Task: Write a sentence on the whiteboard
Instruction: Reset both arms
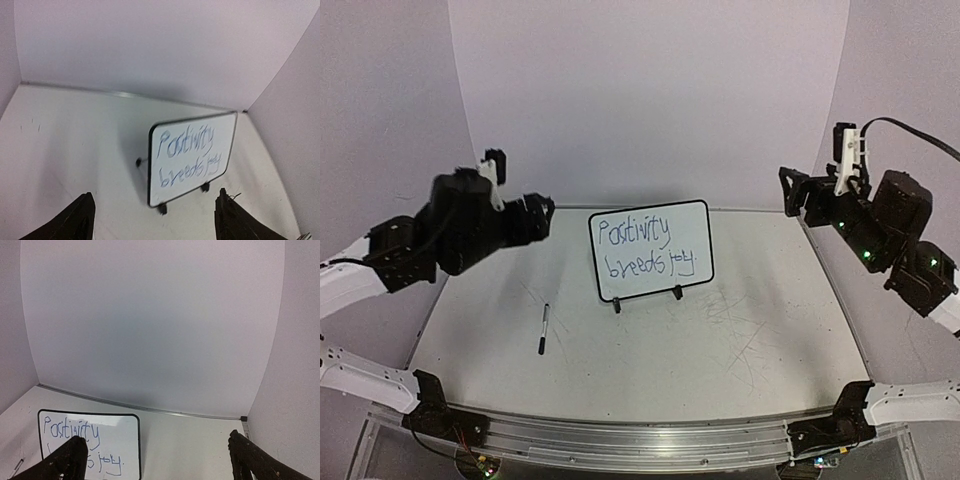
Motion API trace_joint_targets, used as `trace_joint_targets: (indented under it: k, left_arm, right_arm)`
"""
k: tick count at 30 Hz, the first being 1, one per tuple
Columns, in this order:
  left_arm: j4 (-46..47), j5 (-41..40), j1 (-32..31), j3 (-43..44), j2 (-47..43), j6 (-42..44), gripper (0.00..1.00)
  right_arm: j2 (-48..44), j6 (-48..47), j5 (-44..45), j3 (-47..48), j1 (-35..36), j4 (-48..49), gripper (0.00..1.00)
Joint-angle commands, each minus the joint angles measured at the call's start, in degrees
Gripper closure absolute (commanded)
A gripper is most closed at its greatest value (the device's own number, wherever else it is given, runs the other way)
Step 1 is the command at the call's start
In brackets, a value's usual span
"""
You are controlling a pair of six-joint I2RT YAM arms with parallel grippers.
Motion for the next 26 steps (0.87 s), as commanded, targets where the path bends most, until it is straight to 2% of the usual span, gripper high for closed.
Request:
trace_joint_targets:
  k: [1, 5, 9, 14, 23, 26]
  left_arm:
    - [9.89, -2.46, 0.29, 9.51, -4.81, 21.85, 0.15]
    - [16.75, 0.22, 0.27, 13.96, -5.90, 30.72, 0.12]
    - [18.11, 2.07, 0.30, 18.48, -4.89, 34.22, 0.11]
    - [18.62, 4.24, 0.26, 20.48, -4.33, 35.46, 0.10]
    - [19.93, 3.66, 0.30, 18.92, -5.64, 35.65, 0.09]
    - [20.02, 3.88, 0.30, 18.58, -5.96, 35.34, 0.09]
  right_arm:
    - [-3.51, -2.23, 4.41, 5.36, 0.07, 0.28, 0.02]
    - [-4.12, -3.38, 5.15, 7.71, 0.06, 0.37, 0.02]
    - [-4.22, -3.45, 5.28, 9.31, 0.12, 0.28, 0.02]
    - [-4.71, -2.93, 5.34, 9.67, 0.09, 0.09, 0.02]
    - [-4.96, -1.87, 5.58, 9.70, 0.05, -0.04, 0.02]
    - [-5.92, -1.93, 6.86, 7.51, 0.04, 2.51, 0.02]
